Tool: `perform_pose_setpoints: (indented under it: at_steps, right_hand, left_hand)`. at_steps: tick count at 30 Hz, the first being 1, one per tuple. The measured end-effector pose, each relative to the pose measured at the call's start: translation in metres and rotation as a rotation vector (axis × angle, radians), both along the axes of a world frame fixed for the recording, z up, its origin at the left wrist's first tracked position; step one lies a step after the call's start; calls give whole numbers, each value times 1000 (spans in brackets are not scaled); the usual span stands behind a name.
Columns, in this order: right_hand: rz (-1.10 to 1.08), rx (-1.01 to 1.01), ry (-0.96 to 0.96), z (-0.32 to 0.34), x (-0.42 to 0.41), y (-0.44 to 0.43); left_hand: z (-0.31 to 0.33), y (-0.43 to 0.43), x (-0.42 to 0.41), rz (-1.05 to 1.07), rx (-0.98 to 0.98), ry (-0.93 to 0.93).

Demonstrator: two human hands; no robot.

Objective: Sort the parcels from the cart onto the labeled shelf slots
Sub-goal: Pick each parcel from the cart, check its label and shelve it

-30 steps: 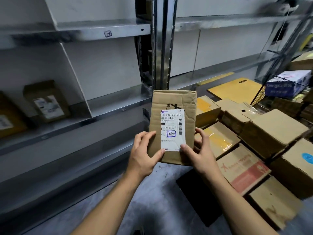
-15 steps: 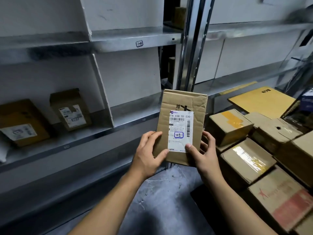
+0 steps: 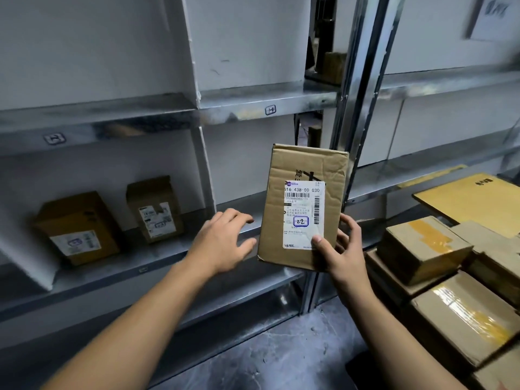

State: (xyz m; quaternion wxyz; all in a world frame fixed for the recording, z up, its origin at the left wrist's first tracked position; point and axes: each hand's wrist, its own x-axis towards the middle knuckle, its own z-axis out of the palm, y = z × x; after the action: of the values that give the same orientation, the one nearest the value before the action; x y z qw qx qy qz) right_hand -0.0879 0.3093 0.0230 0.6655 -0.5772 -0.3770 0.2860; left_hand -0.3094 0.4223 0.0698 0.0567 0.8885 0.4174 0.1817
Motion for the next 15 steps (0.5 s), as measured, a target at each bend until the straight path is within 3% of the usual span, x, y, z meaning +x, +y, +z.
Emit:
perform_pose_setpoints:
  at_steps: [9, 15]
  right_hand:
    - [95, 39, 6, 19, 23, 14]
    - [167, 63, 4, 47, 46, 23]
  left_hand:
    - [38, -6, 6, 223, 5, 238]
    - [66, -20, 21, 333, 29, 193]
